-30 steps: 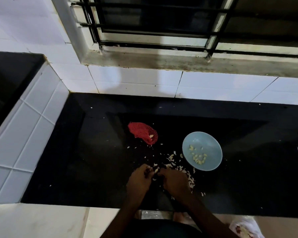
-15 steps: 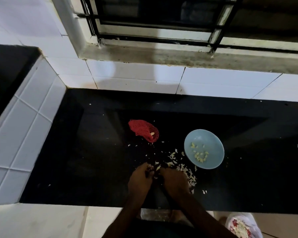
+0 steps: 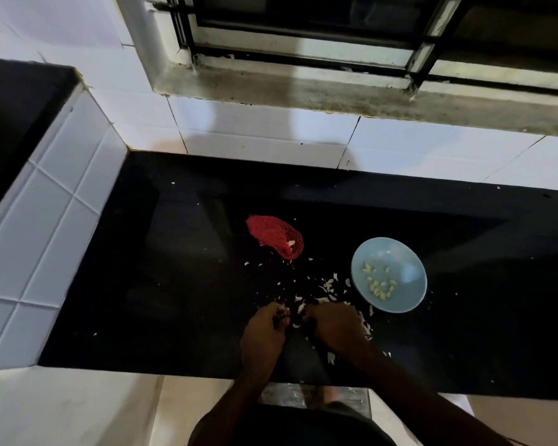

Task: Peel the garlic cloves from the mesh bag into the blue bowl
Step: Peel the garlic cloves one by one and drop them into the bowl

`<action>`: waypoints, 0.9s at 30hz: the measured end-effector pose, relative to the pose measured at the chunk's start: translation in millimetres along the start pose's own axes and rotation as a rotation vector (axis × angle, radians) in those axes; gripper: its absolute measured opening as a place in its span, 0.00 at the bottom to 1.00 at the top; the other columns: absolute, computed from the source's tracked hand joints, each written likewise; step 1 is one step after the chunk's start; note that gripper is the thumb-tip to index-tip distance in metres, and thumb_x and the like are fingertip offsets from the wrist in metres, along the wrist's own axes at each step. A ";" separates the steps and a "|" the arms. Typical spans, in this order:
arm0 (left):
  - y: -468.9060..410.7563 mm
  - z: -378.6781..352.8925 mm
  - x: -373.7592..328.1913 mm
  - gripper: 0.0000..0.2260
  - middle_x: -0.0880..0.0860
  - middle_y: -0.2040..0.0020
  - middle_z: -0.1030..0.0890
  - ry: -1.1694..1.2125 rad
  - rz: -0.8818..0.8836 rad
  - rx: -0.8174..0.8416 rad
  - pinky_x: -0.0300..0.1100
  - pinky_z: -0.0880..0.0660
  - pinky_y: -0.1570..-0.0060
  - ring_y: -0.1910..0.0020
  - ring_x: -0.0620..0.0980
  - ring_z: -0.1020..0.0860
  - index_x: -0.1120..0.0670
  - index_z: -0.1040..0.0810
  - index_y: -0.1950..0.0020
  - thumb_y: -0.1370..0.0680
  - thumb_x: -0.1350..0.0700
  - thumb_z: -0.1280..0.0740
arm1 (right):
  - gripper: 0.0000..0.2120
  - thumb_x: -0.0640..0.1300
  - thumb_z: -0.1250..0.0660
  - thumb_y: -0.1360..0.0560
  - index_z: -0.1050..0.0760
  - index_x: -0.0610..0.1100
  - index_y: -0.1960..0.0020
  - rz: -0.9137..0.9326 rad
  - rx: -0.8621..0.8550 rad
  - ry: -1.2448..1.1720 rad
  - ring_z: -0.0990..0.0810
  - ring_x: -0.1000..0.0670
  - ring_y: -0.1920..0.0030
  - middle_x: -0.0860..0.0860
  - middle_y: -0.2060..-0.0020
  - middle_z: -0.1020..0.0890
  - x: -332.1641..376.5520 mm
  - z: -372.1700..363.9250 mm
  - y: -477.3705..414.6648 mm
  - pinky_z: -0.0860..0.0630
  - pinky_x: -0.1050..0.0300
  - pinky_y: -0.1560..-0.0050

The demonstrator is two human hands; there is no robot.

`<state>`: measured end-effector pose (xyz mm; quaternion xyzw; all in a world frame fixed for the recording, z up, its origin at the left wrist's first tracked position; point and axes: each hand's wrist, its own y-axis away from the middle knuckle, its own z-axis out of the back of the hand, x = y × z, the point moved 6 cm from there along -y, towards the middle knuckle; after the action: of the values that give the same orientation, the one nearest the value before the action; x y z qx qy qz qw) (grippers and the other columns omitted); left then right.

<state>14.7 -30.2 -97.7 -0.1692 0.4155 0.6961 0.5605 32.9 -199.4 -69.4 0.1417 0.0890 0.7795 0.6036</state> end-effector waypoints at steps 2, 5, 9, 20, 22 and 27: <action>-2.7 -1.4 -2.7 0.05 0.44 0.47 0.17 0.000 -0.009 -0.009 0.39 0.26 0.46 0.47 0.44 0.20 0.47 0.19 0.45 0.20 0.52 0.31 | 0.13 0.50 0.40 0.21 0.23 0.53 0.39 0.025 0.013 0.057 0.16 0.42 0.48 0.48 0.50 0.16 3.7 -5.7 0.4 0.23 0.49 0.53; -5.1 -2.1 -3.2 0.04 0.43 0.50 0.16 0.032 0.009 -0.024 0.41 0.24 0.48 0.50 0.44 0.19 0.45 0.18 0.47 0.21 0.51 0.29 | 0.13 0.47 0.44 0.19 0.26 0.50 0.38 0.032 0.044 0.133 0.17 0.41 0.48 0.47 0.49 0.17 9.9 -9.5 -0.4 0.23 0.48 0.54; -5.6 -0.8 -5.4 0.04 0.43 0.52 0.16 0.068 0.022 -0.053 0.44 0.22 0.49 0.52 0.44 0.18 0.46 0.19 0.48 0.22 0.50 0.28 | 0.11 0.46 0.44 0.19 0.24 0.47 0.42 0.042 0.026 0.156 0.16 0.40 0.50 0.46 0.51 0.16 16.5 -2.6 -5.9 0.24 0.49 0.55; 11.7 -5.5 -51.1 0.08 0.44 0.51 0.13 0.415 -0.095 0.095 0.28 0.24 0.54 0.52 0.41 0.16 0.51 0.14 0.44 0.22 0.60 0.27 | 0.17 0.55 0.40 0.16 0.20 0.52 0.59 -0.381 -0.121 -1.152 0.19 0.52 0.59 0.49 0.64 0.16 -18.5 -11.4 16.9 0.22 0.47 0.49; 11.9 -1.9 -60.1 0.08 0.47 0.55 0.12 0.520 -0.081 0.066 0.34 0.21 0.56 0.55 0.45 0.14 0.51 0.13 0.48 0.24 0.62 0.26 | 0.19 0.56 0.38 0.17 0.18 0.45 0.57 -0.350 -0.123 -1.365 0.17 0.48 0.56 0.45 0.60 0.15 -15.0 -8.1 15.2 0.22 0.45 0.48; 12.6 9.3 -76.1 0.08 0.53 0.53 0.12 0.644 -0.123 0.001 0.44 0.18 0.51 0.54 0.53 0.14 0.56 0.13 0.47 0.25 0.63 0.24 | 0.19 0.56 0.37 0.24 0.19 0.43 0.61 -0.318 -0.094 -1.658 0.23 0.52 0.64 0.49 0.68 0.20 -7.2 18.6 16.5 0.26 0.60 0.60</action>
<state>29.2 -72.0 -33.9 -0.4049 0.5608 0.5715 0.4415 25.6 -211.2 -47.5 0.6282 -0.3962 0.3320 0.5815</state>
